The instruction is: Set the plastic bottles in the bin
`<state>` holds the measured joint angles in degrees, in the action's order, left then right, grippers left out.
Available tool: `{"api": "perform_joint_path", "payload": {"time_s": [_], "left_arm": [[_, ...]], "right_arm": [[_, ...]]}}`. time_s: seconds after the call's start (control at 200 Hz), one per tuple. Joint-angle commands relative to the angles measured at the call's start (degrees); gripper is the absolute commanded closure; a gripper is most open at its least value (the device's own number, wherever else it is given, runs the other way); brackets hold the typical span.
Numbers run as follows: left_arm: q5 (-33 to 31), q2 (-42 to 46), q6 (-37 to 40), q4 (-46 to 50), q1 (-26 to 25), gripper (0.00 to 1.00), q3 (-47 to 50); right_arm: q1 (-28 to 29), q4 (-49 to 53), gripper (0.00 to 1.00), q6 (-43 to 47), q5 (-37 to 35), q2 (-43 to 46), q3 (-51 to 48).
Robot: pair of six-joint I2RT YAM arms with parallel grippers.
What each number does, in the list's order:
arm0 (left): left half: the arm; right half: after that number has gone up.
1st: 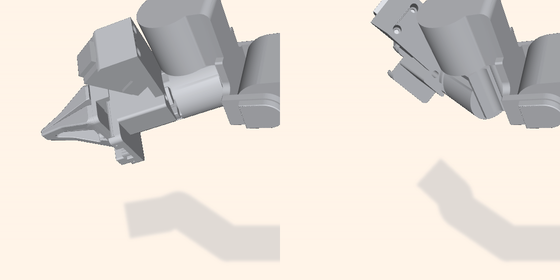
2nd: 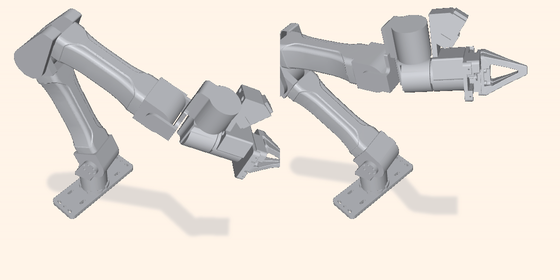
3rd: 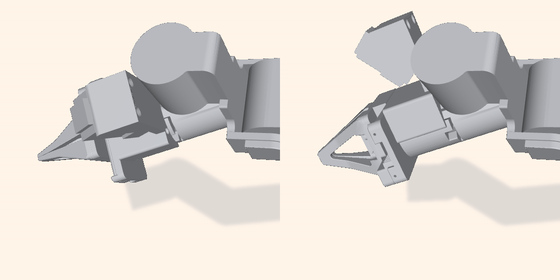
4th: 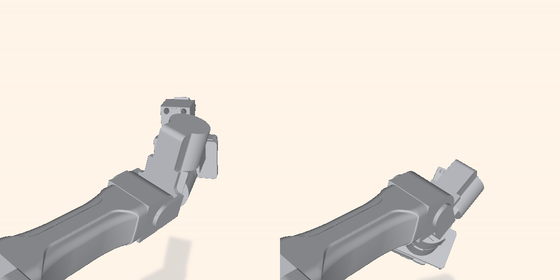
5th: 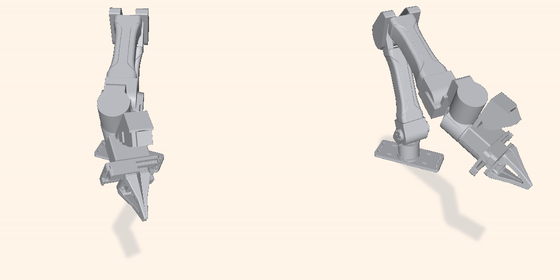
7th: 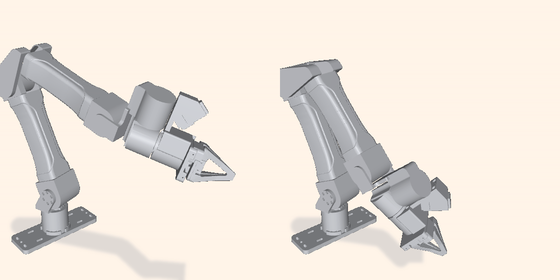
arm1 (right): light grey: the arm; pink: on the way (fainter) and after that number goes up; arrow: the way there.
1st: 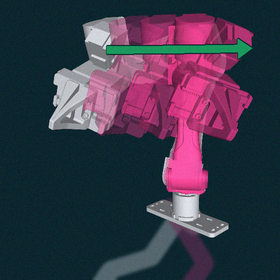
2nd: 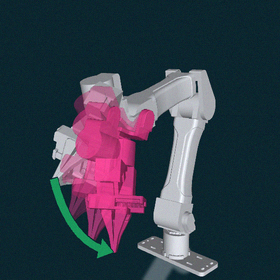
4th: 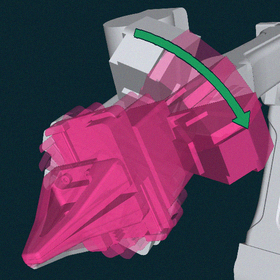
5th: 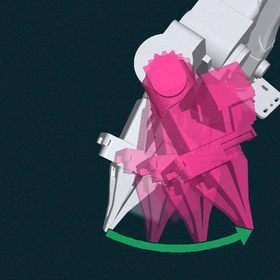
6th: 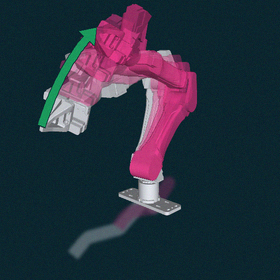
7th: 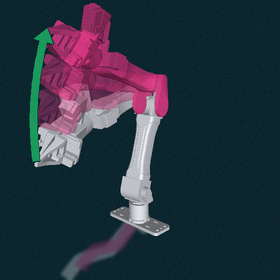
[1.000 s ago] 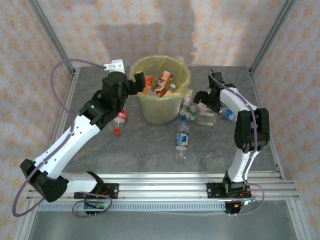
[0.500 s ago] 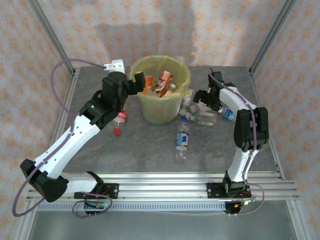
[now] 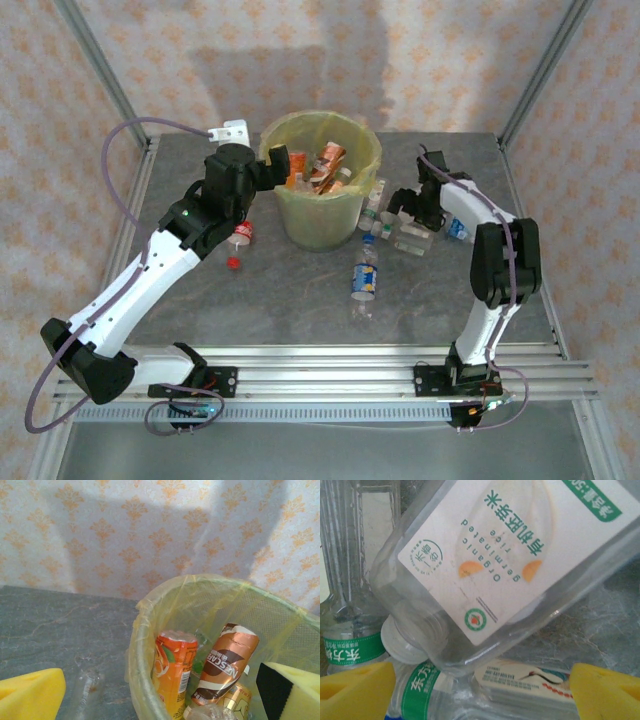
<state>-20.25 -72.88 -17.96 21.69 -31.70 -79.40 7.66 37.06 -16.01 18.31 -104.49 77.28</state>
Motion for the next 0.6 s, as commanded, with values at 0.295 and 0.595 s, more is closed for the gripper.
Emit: {"api": "perform_joint_path", "payload": {"time_s": [0.295, 0.595], "left_arm": [[-1.9, -0.1, 0.6, 1.1, 0.6, 0.00, -1.3], [3.5, -2.5, 3.0, 5.6, 0.7, 0.00, -5.4]], "right_arm": [[-0.1, -0.3, 0.10, -2.9, 1.4, 5.5, -8.2], [-0.1, -0.5, 0.09, -3.5, 3.0, 10.7, -12.3]]}}
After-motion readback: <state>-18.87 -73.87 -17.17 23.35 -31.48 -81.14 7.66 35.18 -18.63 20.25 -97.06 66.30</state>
